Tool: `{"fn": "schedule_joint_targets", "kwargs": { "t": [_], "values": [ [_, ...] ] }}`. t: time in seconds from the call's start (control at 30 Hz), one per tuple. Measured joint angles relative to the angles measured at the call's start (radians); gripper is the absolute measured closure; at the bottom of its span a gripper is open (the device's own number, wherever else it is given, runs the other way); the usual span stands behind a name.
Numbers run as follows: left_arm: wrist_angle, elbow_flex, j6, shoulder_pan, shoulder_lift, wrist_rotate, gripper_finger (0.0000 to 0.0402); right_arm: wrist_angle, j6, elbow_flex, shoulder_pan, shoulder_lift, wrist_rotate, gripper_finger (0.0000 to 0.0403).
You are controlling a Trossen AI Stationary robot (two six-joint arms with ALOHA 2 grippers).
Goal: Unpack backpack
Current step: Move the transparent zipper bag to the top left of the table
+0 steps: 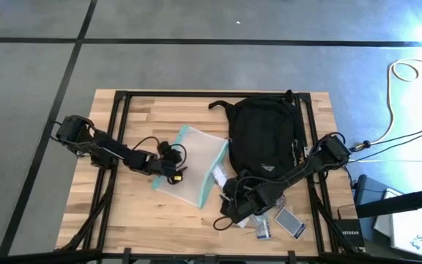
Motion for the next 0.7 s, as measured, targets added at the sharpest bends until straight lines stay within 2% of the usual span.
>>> {"fn": "schedule_joint_targets", "kwargs": {
  "t": [0.17, 0.43, 0.6, 0.7],
  "values": [
    [-0.132, 0.0, -0.081, 0.0, -0.051, -0.031, 0.0053, 0.003, -0.007, 0.0, -0.001, 0.0, 0.004, 0.0079],
    [-0.447, -0.007, -0.196, 0.001, -0.201, -0.136, 0.0053, 0.003, -0.008, 0.0, -0.001, -0.001, 0.009, 0.0079],
    [-0.576, -0.011, -0.249, 0.003, -0.281, -0.169, 0.0053, 0.003, -0.012, 0.0, -0.001, -0.001, 0.027, 0.0079],
    [-0.634, -0.009, -0.312, 0.003, -0.311, -0.223, 0.0053, 0.004, -0.014, 0.0, -0.001, -0.001, 0.035, 0.0079]
  ]
}}
